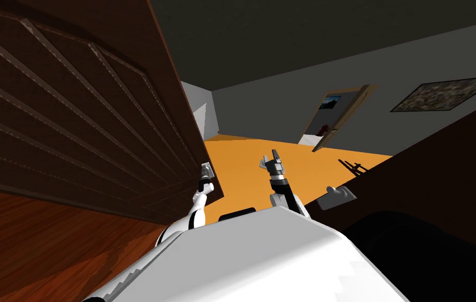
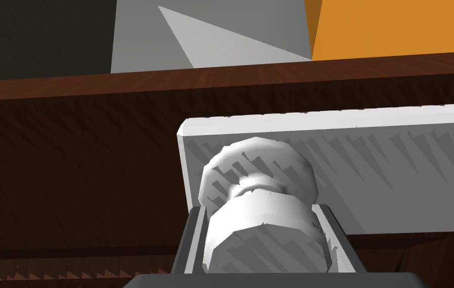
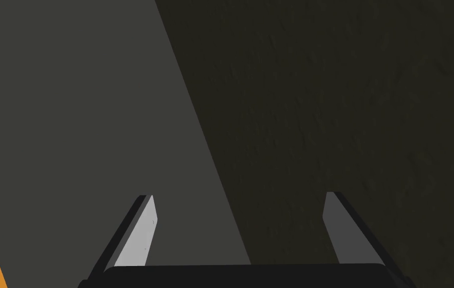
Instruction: Push the door open
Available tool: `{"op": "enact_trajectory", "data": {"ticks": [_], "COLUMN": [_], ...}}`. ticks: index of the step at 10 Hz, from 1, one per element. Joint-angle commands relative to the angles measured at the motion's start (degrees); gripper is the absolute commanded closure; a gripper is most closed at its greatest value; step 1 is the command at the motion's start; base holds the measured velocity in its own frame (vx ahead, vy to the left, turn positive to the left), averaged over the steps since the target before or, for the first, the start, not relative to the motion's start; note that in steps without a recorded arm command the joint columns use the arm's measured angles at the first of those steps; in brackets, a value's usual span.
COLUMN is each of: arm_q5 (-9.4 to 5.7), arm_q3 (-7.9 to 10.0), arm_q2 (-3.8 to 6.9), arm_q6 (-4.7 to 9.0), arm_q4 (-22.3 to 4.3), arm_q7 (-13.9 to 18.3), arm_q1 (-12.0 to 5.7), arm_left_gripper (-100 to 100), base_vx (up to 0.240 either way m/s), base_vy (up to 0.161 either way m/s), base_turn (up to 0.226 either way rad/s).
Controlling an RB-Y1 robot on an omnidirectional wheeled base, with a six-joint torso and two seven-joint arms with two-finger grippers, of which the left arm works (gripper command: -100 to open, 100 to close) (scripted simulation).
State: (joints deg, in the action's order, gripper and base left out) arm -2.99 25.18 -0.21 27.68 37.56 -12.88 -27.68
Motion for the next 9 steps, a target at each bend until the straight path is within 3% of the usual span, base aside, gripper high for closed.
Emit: {"op": "enact_trajectory", "data": {"ticks": [1,2,5,6,9], "arm_q5": [-0.44,-0.44,-1.18,-1.18,-1.96], "arm_q3": [1.17,1.17,3.47,3.47,5.90], "arm_q2": [1.77,1.77,2.76,2.76,2.48], "arm_q6": [0.53,0.53,0.43,0.43,0.32], "arm_q4": [-0.5,-0.5,-0.2,-0.2,0.1], "arm_q7": [-0.2,-0.2,-1.1,-1.1,-2.1], "arm_q1": [-0.92,-0.92,-0.85,-0.85,-0.77], "arm_left_gripper": [100,100,100,100,100], "base_vx": [0.168,0.125,0.191,0.137,0.195], "base_vy": [-0.067,-0.047,-0.065,-0.053,-0.068], "base_turn": [0.061,0.021,0.043,0.043,0.063]}}
